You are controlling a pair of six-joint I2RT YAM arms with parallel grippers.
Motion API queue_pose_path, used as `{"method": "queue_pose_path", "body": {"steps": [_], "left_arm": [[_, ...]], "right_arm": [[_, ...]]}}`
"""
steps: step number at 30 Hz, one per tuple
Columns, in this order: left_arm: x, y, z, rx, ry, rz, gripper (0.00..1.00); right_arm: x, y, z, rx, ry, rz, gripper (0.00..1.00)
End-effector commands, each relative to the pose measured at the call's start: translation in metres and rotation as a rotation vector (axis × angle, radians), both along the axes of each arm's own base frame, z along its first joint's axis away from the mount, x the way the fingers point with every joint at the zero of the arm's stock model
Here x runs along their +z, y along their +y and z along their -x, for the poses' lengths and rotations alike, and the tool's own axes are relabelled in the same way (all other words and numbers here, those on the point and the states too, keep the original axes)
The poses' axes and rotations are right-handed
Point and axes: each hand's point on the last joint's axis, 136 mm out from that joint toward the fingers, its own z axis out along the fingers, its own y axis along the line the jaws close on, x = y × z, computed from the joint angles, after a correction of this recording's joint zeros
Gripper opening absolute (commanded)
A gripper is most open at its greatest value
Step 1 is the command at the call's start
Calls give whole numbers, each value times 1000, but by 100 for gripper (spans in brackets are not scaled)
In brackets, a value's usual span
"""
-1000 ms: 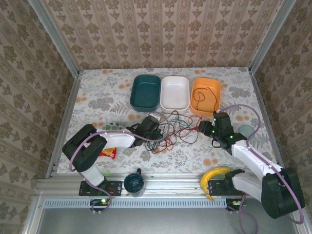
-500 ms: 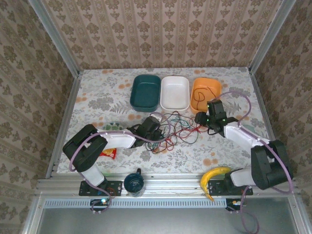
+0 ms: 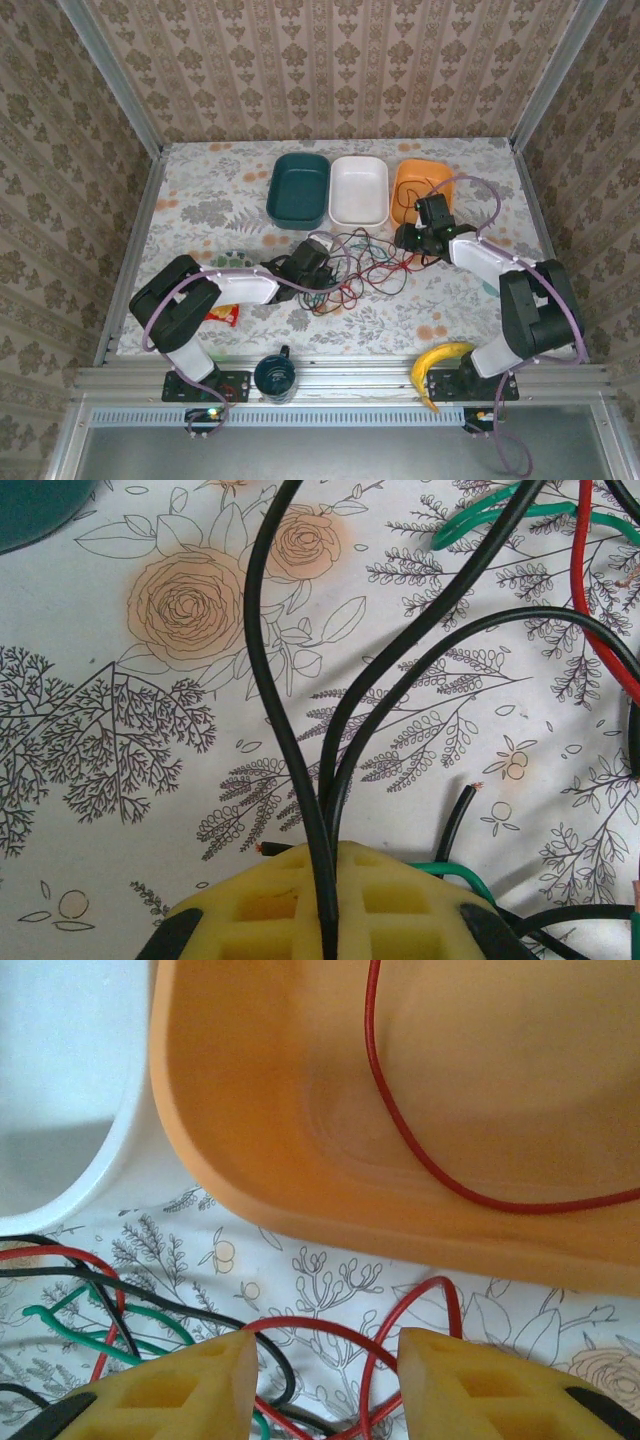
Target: Untangle the cables
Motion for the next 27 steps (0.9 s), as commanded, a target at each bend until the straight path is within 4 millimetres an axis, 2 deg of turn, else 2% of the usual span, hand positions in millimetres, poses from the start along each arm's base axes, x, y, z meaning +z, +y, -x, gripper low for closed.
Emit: {"method": "queue_pose_path", "body": {"steps": [1, 10, 20, 27], "left_arm": [[-7, 0, 5, -26, 13, -34, 0], [-8, 1, 5, -24, 16, -40, 0], [-9, 0, 5, -27, 18, -43, 0], [-8, 0, 5, -29, 17, -43, 0]], "right_arm": [[-10, -10, 0, -1, 40, 58, 43], [-39, -6, 12, 14, 121, 32, 44], [-50, -7, 30, -11, 170, 13, 45], [-50, -10, 40, -41, 208, 9, 46]]}}
